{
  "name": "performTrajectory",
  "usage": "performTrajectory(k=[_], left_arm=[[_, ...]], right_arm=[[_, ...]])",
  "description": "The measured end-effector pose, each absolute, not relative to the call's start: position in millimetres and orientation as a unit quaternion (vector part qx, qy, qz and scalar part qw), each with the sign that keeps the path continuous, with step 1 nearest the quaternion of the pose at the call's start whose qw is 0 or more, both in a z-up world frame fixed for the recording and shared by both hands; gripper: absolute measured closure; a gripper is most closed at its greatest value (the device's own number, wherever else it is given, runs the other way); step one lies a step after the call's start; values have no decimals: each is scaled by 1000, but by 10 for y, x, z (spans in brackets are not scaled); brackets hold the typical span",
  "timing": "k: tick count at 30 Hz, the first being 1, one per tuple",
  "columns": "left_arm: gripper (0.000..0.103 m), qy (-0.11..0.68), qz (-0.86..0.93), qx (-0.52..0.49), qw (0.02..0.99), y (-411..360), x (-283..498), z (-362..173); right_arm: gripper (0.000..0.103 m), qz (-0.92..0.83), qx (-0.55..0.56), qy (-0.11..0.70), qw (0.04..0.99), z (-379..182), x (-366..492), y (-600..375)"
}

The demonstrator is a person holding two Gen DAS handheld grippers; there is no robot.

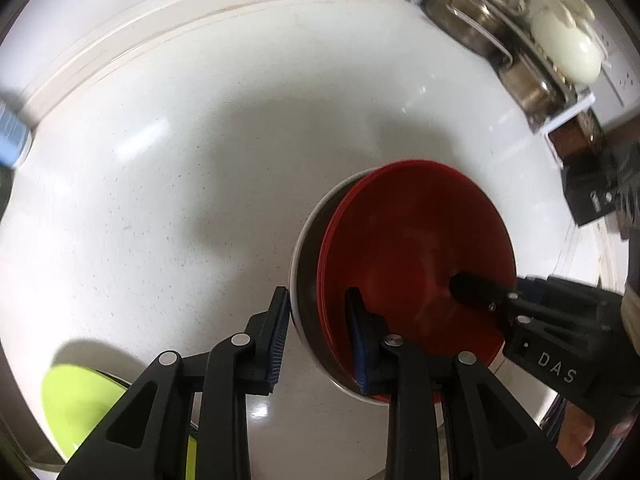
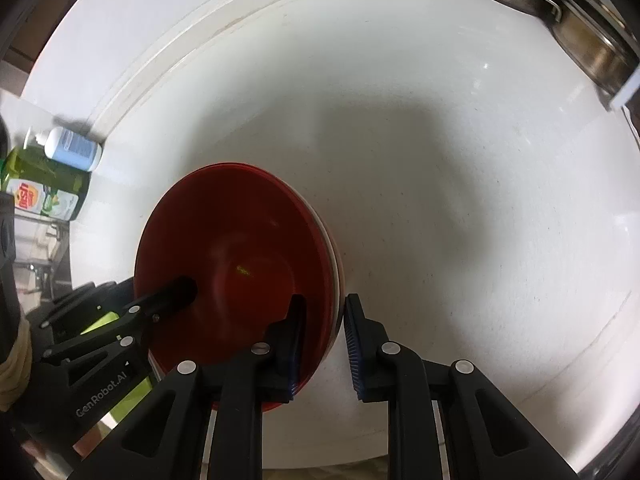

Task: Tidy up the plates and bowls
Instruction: 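Lift the nested bowl stack with both tools and carry it over the green plate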

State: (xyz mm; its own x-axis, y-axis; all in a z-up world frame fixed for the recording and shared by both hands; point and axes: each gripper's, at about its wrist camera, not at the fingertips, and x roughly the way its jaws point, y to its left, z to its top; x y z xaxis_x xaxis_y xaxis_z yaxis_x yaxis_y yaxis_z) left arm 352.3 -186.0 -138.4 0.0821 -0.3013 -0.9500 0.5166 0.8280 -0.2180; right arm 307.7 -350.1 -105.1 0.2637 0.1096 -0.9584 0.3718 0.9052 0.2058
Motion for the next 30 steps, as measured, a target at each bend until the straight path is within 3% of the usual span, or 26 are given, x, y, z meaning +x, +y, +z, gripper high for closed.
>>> performTrajectory(k=[16, 30], left_arm=[[75, 617, -249, 57, 744, -1668, 3479, -1375], [75, 605, -234, 22, 761, -1403, 3411, -1092]], right_arm=[[83, -129, 279, 570, 762, -1056, 2915, -3523], [83, -112, 247, 553, 788, -746, 3037, -3110]])
